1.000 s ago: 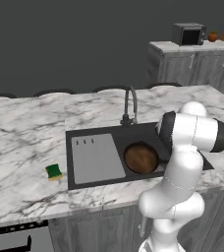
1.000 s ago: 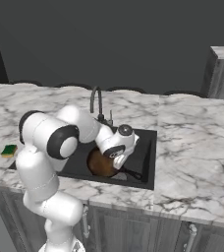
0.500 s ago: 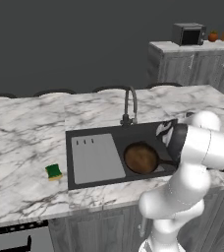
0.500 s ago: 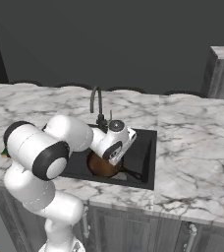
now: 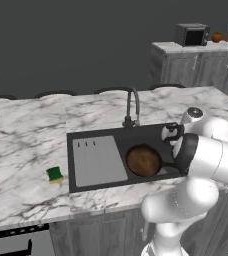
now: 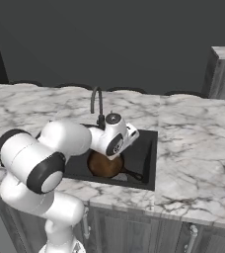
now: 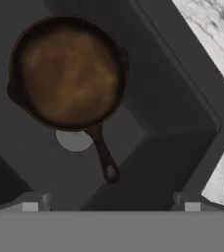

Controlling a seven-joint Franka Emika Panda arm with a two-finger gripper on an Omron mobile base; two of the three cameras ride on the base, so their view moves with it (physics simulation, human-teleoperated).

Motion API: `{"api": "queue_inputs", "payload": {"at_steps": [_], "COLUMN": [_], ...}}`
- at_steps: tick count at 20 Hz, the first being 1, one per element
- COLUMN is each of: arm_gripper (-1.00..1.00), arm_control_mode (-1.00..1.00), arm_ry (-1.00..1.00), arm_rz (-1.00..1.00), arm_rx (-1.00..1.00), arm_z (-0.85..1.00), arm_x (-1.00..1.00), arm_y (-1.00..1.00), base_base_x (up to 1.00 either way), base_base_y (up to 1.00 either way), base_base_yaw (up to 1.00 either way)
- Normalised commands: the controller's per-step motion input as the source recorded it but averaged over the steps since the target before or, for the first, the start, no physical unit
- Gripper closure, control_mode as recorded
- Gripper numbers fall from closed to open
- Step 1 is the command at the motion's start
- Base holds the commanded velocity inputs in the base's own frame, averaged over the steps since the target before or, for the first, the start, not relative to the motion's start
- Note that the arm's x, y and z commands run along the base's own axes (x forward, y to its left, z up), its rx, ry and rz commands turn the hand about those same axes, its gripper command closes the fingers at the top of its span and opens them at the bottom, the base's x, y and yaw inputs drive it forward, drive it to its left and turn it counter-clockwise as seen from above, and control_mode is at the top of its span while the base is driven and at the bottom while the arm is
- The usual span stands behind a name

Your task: Pick the pan and sponge and place them into the sink. Then turn on the water.

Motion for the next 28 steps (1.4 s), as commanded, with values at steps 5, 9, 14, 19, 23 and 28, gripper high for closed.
{"api": "queue_inputs", "payload": {"at_steps": [5,9,14,19,23,28], "arm_gripper": [-1.00,-1.00,-1.00,-1.00,-1.00,-1.00], "arm_control_mode": [-1.00,-1.00,-1.00,-1.00,-1.00,-1.00], "arm_ry": [0.01,-0.01,-0.02,-0.03,-0.02,-0.09], "arm_rz": [-0.17,-0.17,-0.17,-0.17,-0.17,-0.14], "arm_rx": [0.07,0.04,0.03,0.02,0.03,0.00], "arm_z": [0.25,0.32,0.31,0.26,0.24,0.17], "arm_x": [-0.14,-0.17,-0.20,-0.22,-0.23,-0.26], "arm_y": [-0.04,0.00,0.00,0.03,0.03,0.17], "base_base_x": [0.00,0.00,0.00,0.00,0.00,0.00], "base_base_y": [0.00,0.00,0.00,0.00,0.00,0.00], "base_base_yaw": [0.00,0.00,0.00,0.00,0.00,0.00]}}
